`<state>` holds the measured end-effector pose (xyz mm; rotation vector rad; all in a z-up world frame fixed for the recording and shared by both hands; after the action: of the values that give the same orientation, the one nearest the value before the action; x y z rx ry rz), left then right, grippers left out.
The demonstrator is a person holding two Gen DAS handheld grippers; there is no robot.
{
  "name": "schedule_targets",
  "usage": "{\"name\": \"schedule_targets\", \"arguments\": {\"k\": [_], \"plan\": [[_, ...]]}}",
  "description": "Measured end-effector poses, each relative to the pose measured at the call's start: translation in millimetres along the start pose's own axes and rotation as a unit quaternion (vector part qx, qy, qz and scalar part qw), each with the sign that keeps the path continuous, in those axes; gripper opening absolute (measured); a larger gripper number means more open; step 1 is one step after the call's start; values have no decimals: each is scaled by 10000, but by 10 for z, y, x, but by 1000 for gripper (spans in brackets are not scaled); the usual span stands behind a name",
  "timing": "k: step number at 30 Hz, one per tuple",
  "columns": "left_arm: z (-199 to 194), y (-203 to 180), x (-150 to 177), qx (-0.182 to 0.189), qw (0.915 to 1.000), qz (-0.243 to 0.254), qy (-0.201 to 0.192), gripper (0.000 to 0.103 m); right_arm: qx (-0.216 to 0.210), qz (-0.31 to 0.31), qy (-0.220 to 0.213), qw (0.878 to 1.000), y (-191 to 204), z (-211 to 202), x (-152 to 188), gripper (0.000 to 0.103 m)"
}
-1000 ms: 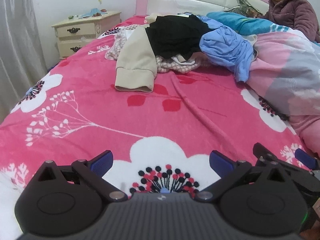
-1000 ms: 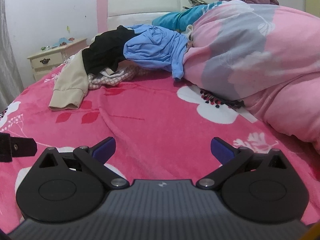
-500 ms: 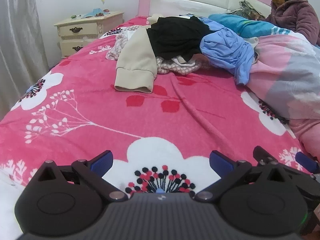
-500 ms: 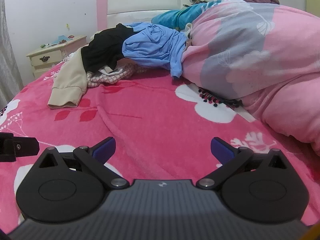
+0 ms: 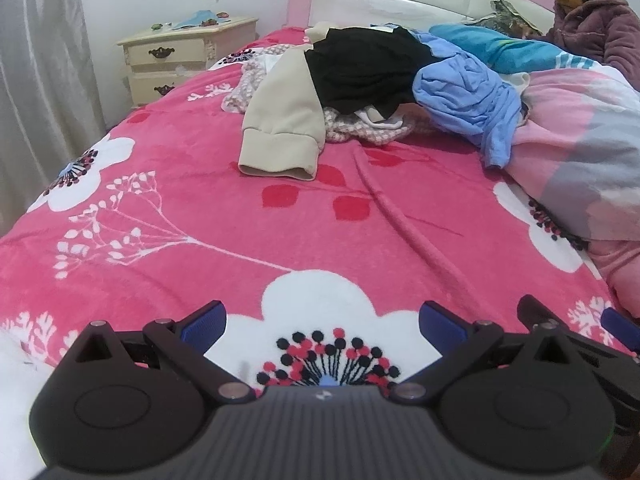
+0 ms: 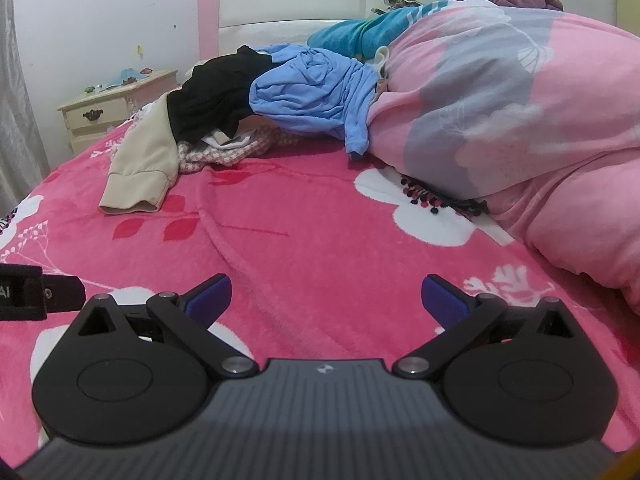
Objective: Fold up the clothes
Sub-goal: 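Move both open grippers toward the clothes pile on the bed, then grasp the light blue T-shirt in the pile with both grippers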
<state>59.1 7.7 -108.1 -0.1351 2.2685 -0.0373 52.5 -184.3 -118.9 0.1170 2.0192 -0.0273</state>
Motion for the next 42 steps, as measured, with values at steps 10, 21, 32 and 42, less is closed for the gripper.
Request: {"name": "schedule_targets", "arguments": {"k": [10,21,32,42], "plan": [[353,-77,-27,29,10000,-49,-13,103,14,-78,53,10000,-27,54,16,102],[1070,-493,-698,862,9914,438,-879,103,-161,-296,-272,9991,-262,553,-263,102],[2133,-1573,-1910,783,9246,2623,-2647,86,-1240,-1166,-1502,9739,-263,2000,-1875,101],[2813,-2047,-2106,519,9241,2835,-2510,30,-1662,270,238,9854,-95,3604,-2198,67]]}}
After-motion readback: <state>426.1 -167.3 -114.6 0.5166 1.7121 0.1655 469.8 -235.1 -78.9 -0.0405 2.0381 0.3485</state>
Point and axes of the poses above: each gripper's, at about its wrist camera, not at the fingertips, and z roughly the way its jaws point, y to its left, x to its underside, the point moved 9 cm from there along z, roughly the way its jaws point, and after that the axes turned 10 degrees about -y, right-handed, at the moved point
